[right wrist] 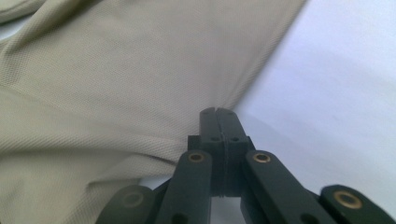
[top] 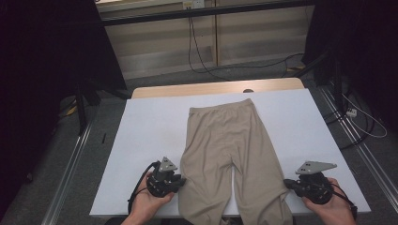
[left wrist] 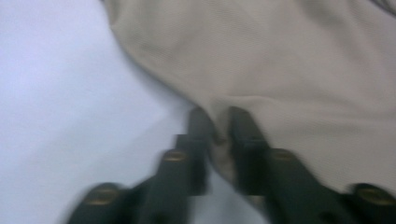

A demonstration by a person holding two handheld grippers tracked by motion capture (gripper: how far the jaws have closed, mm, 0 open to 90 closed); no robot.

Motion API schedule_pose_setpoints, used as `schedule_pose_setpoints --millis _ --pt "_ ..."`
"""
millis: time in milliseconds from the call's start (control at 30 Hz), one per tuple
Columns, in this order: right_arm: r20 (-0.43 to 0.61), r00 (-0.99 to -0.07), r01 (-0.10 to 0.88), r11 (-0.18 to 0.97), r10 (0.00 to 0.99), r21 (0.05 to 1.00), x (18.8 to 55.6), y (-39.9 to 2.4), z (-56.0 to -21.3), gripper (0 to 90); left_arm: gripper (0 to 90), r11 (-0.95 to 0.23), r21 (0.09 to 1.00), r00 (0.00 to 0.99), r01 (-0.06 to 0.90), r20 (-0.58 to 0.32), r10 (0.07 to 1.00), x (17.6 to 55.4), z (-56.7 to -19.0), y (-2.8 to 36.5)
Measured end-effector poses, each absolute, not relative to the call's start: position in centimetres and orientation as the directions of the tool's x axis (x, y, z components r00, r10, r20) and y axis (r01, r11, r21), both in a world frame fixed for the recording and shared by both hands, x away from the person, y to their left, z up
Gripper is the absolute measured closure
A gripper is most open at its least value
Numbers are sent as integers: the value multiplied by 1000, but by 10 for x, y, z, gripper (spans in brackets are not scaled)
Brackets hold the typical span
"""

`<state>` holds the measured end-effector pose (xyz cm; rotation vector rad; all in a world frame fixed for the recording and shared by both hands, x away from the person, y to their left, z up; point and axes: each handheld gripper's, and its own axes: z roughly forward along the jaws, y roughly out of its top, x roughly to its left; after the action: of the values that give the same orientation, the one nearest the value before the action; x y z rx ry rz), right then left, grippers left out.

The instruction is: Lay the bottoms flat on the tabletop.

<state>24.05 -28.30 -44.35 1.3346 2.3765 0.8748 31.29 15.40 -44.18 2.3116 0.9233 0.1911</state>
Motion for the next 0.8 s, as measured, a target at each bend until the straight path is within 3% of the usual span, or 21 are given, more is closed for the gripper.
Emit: schedule_pose_setpoints --millis 100,533,800 --pt "56 -535 676 388 843 627 237 -290 -443 900 897 -564 604 754 563 -96 650 311 -441 153" --pt "105 -535 673 348 839 652 232 -293 -442 900 900 -538 584 714 608 -105 692 304 -437 163" --pt "119 -590 648 380 799 660 224 -284 -437 900 900 -519 587 705 621 -127 698 304 -437 168"
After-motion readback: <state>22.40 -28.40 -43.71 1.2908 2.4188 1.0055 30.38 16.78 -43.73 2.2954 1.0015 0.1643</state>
